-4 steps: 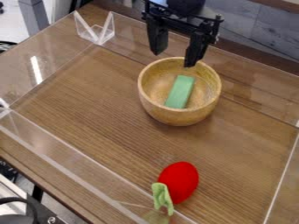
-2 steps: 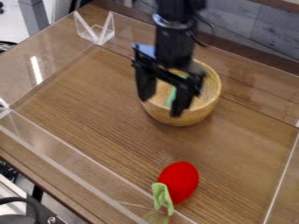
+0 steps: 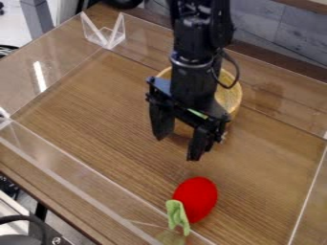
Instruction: Move the red fruit to the left
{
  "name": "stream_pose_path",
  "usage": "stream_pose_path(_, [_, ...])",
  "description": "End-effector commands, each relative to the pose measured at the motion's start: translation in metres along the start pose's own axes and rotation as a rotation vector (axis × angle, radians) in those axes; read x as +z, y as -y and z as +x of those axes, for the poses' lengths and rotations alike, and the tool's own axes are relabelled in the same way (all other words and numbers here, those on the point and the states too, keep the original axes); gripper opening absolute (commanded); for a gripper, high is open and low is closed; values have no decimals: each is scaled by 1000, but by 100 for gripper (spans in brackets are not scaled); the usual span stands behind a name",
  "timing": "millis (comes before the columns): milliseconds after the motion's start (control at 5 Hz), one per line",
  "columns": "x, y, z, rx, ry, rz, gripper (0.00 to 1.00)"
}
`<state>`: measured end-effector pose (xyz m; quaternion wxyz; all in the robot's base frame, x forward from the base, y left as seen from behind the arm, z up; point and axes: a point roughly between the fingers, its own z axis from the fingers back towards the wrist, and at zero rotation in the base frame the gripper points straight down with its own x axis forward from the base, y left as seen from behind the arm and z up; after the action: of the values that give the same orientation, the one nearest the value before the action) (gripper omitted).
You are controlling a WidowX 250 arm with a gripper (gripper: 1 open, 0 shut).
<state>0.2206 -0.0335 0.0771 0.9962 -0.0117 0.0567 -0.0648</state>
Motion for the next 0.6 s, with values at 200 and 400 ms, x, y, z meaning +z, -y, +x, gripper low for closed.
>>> stream_pose_path(200, [-17,26,-7,0,91,1,100])
stream_pose_path(400, [-30,33,-7,5,128,2,100])
